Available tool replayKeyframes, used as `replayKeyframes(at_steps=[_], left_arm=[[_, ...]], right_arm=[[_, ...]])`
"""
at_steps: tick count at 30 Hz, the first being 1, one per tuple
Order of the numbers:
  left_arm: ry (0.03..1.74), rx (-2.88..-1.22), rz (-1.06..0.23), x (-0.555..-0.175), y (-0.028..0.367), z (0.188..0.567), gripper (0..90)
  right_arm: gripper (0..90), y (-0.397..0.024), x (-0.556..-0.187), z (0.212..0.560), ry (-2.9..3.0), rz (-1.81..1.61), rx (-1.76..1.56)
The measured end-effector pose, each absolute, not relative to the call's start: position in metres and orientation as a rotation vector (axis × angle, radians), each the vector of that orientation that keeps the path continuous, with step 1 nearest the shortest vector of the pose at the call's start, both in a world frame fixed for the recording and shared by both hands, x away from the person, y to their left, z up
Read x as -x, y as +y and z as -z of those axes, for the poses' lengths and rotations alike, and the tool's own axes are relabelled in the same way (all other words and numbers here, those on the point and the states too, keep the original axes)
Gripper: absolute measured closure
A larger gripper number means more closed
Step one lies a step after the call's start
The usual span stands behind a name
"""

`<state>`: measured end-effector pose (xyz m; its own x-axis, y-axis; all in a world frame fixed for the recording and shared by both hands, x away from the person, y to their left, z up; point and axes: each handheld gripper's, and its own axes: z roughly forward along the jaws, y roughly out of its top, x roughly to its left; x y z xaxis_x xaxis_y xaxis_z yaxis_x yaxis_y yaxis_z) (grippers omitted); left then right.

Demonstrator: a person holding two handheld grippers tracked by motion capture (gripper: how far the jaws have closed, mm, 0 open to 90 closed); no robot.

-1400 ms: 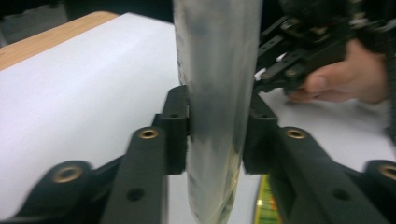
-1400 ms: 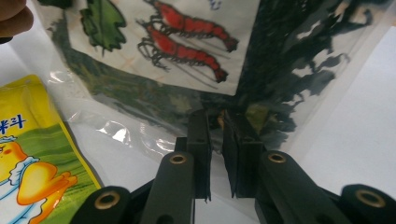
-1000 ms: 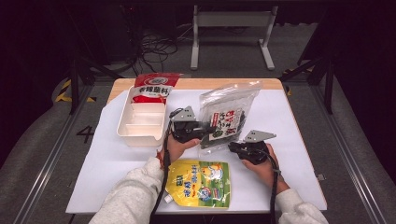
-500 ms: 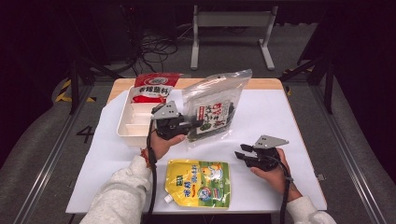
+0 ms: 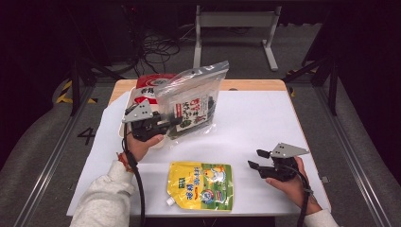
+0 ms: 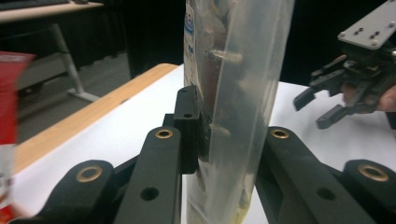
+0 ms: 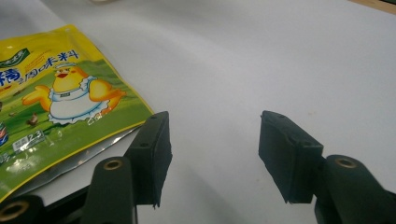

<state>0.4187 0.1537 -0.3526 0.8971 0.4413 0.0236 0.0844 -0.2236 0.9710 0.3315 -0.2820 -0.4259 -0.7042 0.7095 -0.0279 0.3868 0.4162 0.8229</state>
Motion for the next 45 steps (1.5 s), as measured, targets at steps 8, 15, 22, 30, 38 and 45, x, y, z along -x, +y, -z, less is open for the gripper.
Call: replayKeyframes(at_steps=[8,15,22,30,38,45], left_arm=[[0.405,-1.791,-0.411,-0.416,0.182,0.345,76.4],[0.440,-1.758,-0.459,-0.416,0.210,0.337,76.5],[0.452,-1.755,-0.528,-0.413,0.233,0.320,76.4],[0.524,-1.837,-0.595,-0.425,0.260,0.319,76.4],[0.557,-1.889,-0.597,-0.441,0.264,0.326,76.2],[0.588,-1.925,-0.605,-0.455,0.259,0.336,76.1]], right_arm=[[41.2,-0.286,-0.324,0.431,2.324,-1.174,-0.955],[40.3,-0.281,-0.323,0.434,2.340,-1.177,-0.949],[39.5,-0.283,-0.321,0.439,2.353,-1.169,-0.962],[38.2,-0.282,-0.321,0.443,2.360,-1.157,-0.975],[37.5,-0.280,-0.322,0.446,2.374,-1.148,-0.977],[37.5,-0.280,-0.322,0.449,2.384,-1.138,-0.980]])
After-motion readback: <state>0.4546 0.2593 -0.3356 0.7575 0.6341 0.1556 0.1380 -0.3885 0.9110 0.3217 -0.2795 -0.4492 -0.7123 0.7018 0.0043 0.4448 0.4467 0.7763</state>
